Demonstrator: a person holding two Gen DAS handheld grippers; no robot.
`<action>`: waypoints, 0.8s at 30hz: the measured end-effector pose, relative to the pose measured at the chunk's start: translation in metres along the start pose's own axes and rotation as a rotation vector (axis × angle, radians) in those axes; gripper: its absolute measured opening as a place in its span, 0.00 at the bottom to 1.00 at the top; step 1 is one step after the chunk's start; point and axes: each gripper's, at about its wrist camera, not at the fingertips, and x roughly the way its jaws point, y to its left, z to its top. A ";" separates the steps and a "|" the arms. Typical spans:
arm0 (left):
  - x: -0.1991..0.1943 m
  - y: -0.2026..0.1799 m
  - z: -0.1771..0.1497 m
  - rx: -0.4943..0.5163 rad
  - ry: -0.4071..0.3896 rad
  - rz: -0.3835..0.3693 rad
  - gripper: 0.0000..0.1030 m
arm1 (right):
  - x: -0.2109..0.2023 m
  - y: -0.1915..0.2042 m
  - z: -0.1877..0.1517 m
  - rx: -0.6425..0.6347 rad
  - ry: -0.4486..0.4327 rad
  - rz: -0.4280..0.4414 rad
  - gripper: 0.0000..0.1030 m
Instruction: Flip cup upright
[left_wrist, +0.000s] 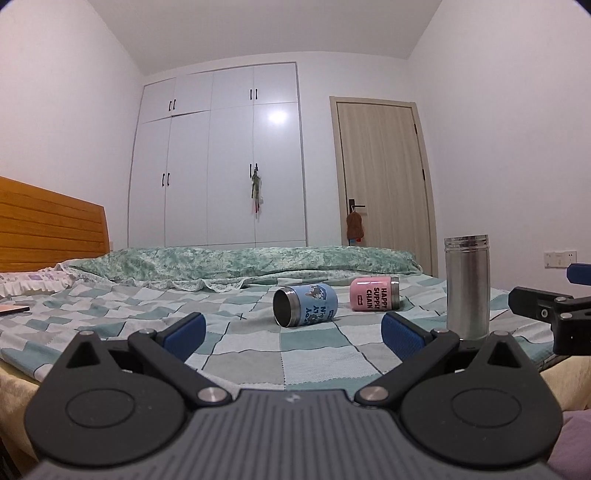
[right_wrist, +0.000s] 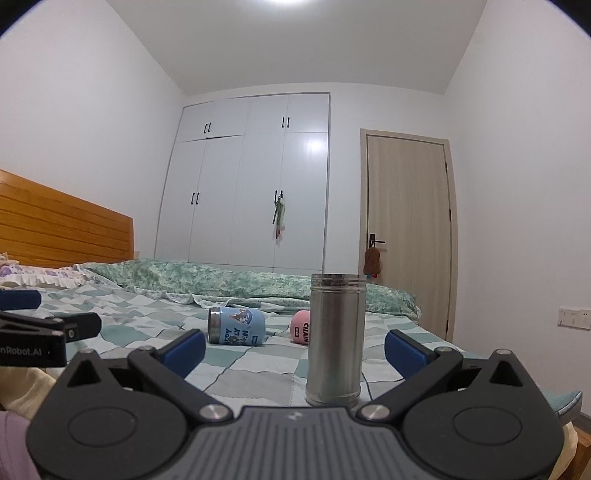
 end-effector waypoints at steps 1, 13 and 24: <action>0.000 0.001 0.000 0.000 0.001 0.000 1.00 | 0.000 0.000 0.000 0.000 0.000 0.000 1.00; 0.002 0.000 0.000 -0.006 0.004 -0.001 1.00 | 0.002 0.000 -0.002 -0.001 0.002 0.001 1.00; 0.002 0.000 0.000 -0.005 0.004 -0.001 1.00 | 0.001 0.000 -0.001 -0.002 0.002 0.001 1.00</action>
